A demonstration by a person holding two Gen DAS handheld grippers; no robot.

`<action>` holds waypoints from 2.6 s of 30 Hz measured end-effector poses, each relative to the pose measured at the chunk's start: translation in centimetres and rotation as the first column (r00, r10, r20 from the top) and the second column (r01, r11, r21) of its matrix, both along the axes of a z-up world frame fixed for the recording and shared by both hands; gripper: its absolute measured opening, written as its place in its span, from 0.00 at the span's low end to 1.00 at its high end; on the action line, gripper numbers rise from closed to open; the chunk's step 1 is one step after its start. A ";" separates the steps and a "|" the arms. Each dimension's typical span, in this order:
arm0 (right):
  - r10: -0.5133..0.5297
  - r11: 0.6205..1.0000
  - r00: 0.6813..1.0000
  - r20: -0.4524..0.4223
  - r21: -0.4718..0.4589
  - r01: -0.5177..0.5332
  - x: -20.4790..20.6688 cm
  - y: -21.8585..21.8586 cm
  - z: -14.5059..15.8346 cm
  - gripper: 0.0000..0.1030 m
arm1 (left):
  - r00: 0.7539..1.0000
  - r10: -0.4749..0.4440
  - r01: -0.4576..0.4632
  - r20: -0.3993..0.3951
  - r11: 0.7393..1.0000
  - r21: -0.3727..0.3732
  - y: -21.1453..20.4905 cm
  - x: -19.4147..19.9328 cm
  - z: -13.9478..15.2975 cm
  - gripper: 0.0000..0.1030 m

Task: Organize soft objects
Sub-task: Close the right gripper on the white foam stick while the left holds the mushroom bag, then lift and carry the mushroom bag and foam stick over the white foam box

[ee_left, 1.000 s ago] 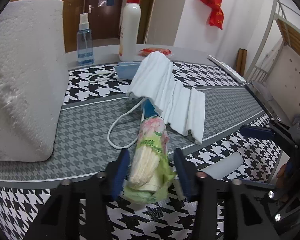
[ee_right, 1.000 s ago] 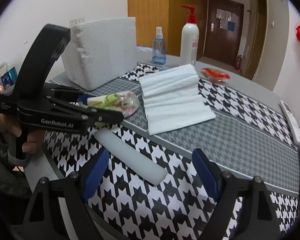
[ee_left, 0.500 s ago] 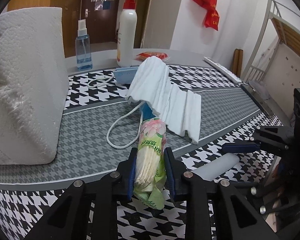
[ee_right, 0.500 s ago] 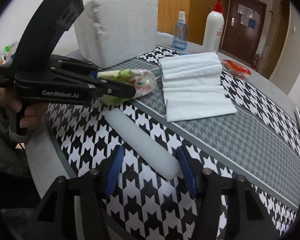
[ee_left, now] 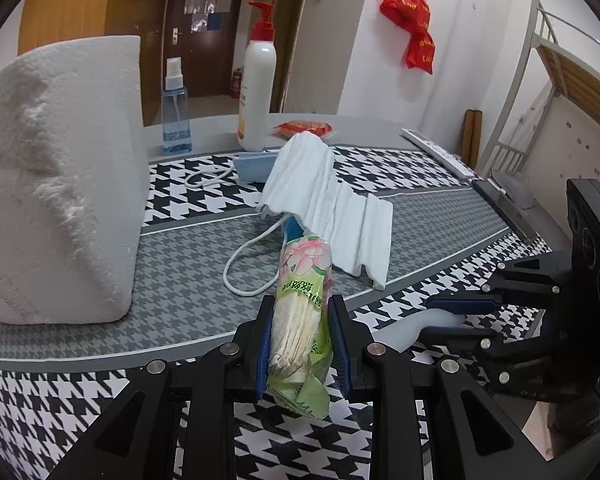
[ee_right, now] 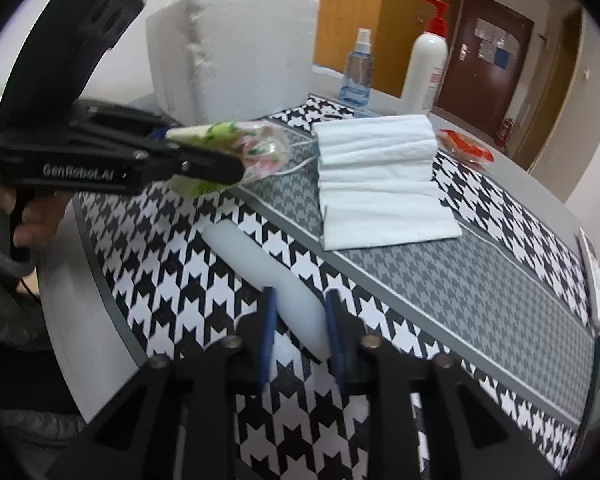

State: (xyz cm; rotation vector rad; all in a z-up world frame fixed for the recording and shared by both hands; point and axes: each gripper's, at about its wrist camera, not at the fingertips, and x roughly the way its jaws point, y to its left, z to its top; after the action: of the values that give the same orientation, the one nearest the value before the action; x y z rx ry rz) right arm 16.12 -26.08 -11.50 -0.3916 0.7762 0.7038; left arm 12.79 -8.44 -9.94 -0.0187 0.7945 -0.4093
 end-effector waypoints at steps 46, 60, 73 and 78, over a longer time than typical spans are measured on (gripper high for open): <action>-0.073 0.997 0.995 -0.063 0.033 0.076 0.2 0.8 0.2 0.17 | 0.997 0.057 -0.056 0.056 0.998 -0.032 2.6 -2.6 1.3 0.27; -0.073 0.993 0.996 -0.043 0.084 0.077 -1.0 1.1 1.6 0.11 | 0.995 0.058 -0.055 0.087 0.998 -0.031 3.1 -3.2 2.0 0.27; -0.192 0.962 0.981 0.039 0.204 0.180 -2.6 1.5 5.1 0.11 | 0.982 0.077 -0.078 0.171 0.997 0.001 3.5 -4.5 3.7 0.27; -0.202 0.955 0.977 0.065 0.235 0.182 -3.2 1.7 6.4 0.11 | 0.975 0.075 -0.077 0.207 0.997 0.003 3.6 -5.1 4.6 0.27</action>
State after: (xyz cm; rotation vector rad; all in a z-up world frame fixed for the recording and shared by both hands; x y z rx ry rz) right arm 12.92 -24.40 -5.12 -0.1342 0.6318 0.5812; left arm 7.72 -4.84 -5.37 0.0035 0.5885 -0.3286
